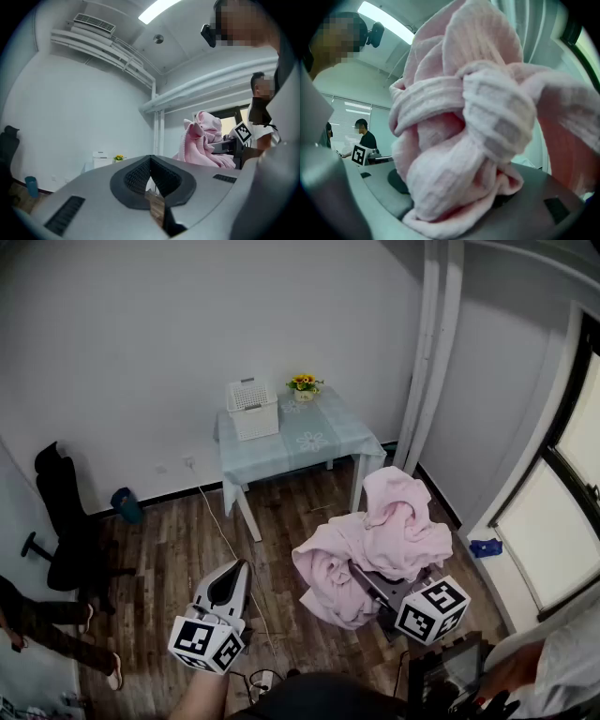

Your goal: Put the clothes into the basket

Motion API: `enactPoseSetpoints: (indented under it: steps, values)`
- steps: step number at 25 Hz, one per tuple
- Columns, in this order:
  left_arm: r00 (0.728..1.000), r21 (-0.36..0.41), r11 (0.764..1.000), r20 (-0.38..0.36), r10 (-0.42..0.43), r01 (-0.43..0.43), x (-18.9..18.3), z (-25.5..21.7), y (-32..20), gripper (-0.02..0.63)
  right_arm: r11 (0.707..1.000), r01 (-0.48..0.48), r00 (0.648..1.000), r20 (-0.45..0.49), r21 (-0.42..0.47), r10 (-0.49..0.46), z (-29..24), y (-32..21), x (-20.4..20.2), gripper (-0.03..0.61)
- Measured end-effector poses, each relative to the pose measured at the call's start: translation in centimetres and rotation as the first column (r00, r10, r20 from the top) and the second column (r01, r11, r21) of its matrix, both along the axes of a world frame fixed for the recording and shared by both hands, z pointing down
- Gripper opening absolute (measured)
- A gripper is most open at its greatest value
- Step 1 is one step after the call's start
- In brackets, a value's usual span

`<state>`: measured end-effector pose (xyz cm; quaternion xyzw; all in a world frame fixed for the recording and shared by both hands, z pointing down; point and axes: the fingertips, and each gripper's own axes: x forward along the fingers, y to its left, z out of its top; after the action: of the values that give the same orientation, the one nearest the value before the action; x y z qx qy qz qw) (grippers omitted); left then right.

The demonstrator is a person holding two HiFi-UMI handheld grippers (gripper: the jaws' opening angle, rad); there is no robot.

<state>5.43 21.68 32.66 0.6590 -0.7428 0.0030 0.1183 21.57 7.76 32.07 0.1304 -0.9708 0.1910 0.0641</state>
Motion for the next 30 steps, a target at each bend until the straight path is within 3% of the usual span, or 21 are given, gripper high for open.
enactPoseSetpoints:
  steps: [7, 24, 30]
  values:
    - [1.0, -0.005, 1.0, 0.008, 0.004, -0.003, -0.4, -0.5, 0.2, 0.003, 1.0, 0.004, 1.0, 0.002, -0.001, -0.004, -0.4, 0.3, -0.8, 0.33]
    - [0.999, 0.041, 0.999, -0.01, 0.035, -0.035, -6.2, 0.6, 0.7, 0.003, 0.999, -0.044, 0.999, -0.015, 0.024, 0.044, -0.3, -0.2, -6.6, 0.331]
    - [0.999, 0.028, 0.999, -0.02, 0.032, -0.032, -8.8, 1.7, -1.8, 0.003, 0.999, -0.035, 0.999, -0.03, 0.002, 0.035, 0.9, -2.6, -9.5, 0.331]
